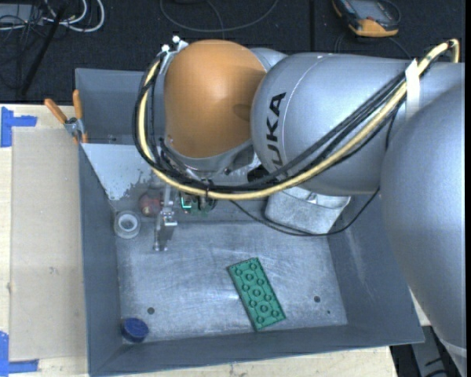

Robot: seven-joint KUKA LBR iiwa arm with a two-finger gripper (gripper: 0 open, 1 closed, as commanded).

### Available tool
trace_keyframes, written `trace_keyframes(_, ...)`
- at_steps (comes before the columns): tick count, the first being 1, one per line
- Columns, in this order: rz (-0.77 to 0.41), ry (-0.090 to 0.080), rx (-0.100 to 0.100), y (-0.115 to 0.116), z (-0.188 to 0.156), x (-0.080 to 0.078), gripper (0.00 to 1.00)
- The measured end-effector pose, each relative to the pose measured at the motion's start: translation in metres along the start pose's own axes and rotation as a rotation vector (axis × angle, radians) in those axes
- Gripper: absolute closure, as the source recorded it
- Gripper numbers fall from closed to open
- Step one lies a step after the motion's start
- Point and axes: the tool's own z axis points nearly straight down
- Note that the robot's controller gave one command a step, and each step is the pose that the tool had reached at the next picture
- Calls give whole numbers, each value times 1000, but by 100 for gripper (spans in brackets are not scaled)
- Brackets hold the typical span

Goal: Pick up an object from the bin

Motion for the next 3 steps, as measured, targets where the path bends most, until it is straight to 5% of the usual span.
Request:
trace_keyframes(1,44,0,3,-72,112,-19,0)
trace_keyframes(2,-32,-3,2,-120,145,-6,0)
trace_keyframes(3,-179,-18,-5,-194,148,3,0)
